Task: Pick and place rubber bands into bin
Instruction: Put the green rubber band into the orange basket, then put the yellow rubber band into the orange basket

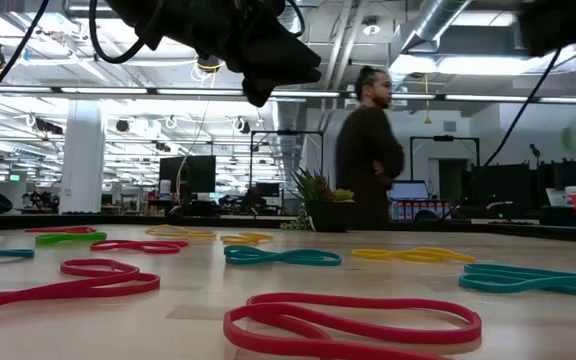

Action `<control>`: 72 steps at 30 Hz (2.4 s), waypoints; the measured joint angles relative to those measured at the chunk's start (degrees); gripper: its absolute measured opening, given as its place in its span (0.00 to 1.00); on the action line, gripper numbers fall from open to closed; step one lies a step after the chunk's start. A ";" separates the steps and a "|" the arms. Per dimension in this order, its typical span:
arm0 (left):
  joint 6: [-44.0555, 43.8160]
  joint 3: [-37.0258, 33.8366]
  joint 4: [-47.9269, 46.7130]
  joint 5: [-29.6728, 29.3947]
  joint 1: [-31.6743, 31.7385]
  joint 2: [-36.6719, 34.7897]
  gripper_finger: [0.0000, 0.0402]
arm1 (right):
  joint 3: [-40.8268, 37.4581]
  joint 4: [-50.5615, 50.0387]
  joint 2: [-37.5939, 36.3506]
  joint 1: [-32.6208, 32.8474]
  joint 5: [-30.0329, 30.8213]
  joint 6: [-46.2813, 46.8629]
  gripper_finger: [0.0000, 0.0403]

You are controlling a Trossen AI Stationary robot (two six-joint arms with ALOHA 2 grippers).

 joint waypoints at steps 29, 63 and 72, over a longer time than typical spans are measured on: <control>2.52 0.00 0.14 -1.44 0.00 0.00 0.24 | -2.85 -6.74 10.10 8.17 -2.77 22.55 0.22; 2.65 0.00 0.11 -1.11 0.00 0.00 0.24 | -2.86 -1.17 6.81 5.43 -1.79 0.40 0.32; 1.91 0.00 1.31 -1.11 0.00 0.00 0.24 | -2.86 -0.86 6.83 2.64 0.97 -9.09 0.32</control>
